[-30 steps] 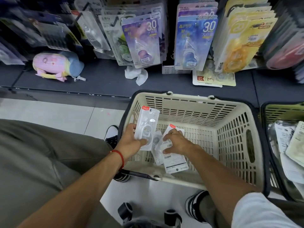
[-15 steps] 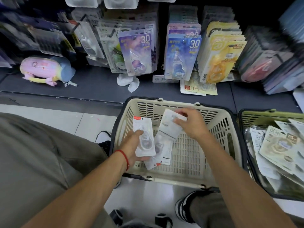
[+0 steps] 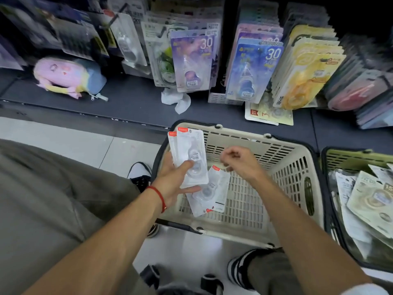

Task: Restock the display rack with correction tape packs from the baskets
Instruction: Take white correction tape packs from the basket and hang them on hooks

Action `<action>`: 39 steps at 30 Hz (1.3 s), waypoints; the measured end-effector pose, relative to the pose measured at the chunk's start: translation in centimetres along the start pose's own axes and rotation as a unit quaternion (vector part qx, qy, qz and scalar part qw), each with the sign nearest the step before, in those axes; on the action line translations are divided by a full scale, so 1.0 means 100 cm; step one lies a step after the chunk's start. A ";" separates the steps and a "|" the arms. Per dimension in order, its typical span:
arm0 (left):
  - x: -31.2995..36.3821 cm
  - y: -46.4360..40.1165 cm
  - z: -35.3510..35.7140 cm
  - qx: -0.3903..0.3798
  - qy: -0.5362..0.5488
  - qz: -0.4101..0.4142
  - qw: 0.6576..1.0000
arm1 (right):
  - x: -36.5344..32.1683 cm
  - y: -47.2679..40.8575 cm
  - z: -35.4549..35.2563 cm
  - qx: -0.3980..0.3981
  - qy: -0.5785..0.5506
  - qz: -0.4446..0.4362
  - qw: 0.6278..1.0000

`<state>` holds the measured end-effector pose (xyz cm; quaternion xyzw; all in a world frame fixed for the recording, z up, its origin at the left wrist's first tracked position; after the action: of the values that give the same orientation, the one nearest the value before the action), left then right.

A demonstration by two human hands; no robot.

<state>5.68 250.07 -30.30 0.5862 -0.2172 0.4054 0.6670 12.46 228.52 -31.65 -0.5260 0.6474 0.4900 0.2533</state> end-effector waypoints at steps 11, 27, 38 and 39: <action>-0.001 0.001 -0.030 0.030 -0.155 0.065 0.985 | 0.144 -0.017 0.075 -0.004 0.115 0.248 0.962; -0.046 -0.002 0.033 -0.043 0.008 -0.082 0.996 | 0.029 0.034 0.003 -0.070 -0.133 0.080 0.985; -0.014 0.004 0.020 -0.026 0.067 -0.023 0.997 | -0.013 0.056 -0.077 0.165 -0.114 0.042 0.979; -0.014 0.007 0.020 -0.032 0.064 -0.026 0.997 | -0.032 0.059 -0.081 0.191 -0.102 -0.022 0.976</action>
<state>4.72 247.75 -30.52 0.5428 -0.1718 0.4175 0.7082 9.52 222.44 -23.57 -0.4297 0.6880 0.4023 0.4244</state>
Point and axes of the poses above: each hand's wrist, its own y-axis away from the middle knuckle, its own z-axis out of the palm, x = y × z, the point moved 9 cm from there along -y, towards the middle knuckle, and after that the axes turned 2 degrees about x, right-handed, at the moved point
